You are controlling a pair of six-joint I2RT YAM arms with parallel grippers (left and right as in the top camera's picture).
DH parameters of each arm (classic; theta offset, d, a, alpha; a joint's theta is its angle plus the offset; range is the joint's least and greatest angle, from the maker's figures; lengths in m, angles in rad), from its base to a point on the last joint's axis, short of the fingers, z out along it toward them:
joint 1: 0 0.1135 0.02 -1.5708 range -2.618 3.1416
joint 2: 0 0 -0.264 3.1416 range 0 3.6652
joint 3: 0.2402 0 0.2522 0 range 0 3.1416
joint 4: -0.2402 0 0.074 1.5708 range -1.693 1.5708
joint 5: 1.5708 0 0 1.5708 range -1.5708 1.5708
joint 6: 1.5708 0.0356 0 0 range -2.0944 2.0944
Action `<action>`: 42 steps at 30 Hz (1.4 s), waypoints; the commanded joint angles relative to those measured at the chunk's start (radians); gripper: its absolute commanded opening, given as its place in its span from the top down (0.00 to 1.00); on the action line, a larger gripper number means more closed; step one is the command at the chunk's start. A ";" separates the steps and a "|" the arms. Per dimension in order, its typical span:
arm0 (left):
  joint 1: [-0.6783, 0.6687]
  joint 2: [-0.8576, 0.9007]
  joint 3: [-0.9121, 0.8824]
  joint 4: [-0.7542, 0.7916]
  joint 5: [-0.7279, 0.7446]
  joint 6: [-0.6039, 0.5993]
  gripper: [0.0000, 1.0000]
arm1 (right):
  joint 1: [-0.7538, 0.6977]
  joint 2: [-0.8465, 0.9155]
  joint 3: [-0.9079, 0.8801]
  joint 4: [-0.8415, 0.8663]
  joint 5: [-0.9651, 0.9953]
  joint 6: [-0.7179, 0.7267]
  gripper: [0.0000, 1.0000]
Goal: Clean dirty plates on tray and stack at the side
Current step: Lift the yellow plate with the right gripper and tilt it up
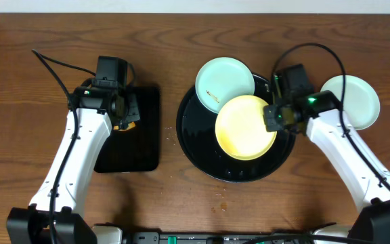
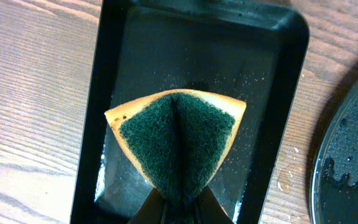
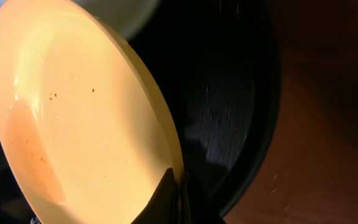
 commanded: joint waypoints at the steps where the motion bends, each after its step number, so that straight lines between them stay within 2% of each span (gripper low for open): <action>1: 0.004 0.005 -0.008 -0.009 -0.011 0.018 0.92 | 0.097 0.001 0.082 -0.003 0.199 -0.010 0.99; 4: 0.005 0.005 -0.008 -0.014 0.040 0.037 0.93 | 0.189 0.001 0.136 -0.020 0.333 -0.010 0.99; 11: 0.004 0.005 -0.008 -0.013 0.259 0.125 0.92 | 0.394 0.001 0.161 -0.026 0.709 -0.010 0.99; 17: 0.004 0.005 -0.008 -0.012 0.507 0.202 0.92 | 0.508 0.001 0.161 0.002 0.985 -0.010 0.99; 19: 0.005 0.005 -0.008 -0.012 0.545 0.202 0.92 | 0.530 0.001 0.161 0.015 1.036 -0.010 0.99; 25: 0.004 0.005 -0.008 -0.011 0.578 0.201 0.92 | 0.546 0.001 0.161 0.053 1.057 -0.010 0.99; 31: 0.004 0.005 -0.008 0.001 0.703 0.201 0.92 | 0.546 0.001 0.161 0.078 1.056 -0.014 0.99; 38: 0.003 0.005 -0.008 0.006 0.758 0.201 0.92 | 0.546 0.001 0.161 0.084 1.053 -0.010 0.99; 42: -0.001 0.005 -0.008 0.010 0.880 0.201 0.92 | 0.546 0.001 0.161 0.116 1.052 -0.011 0.99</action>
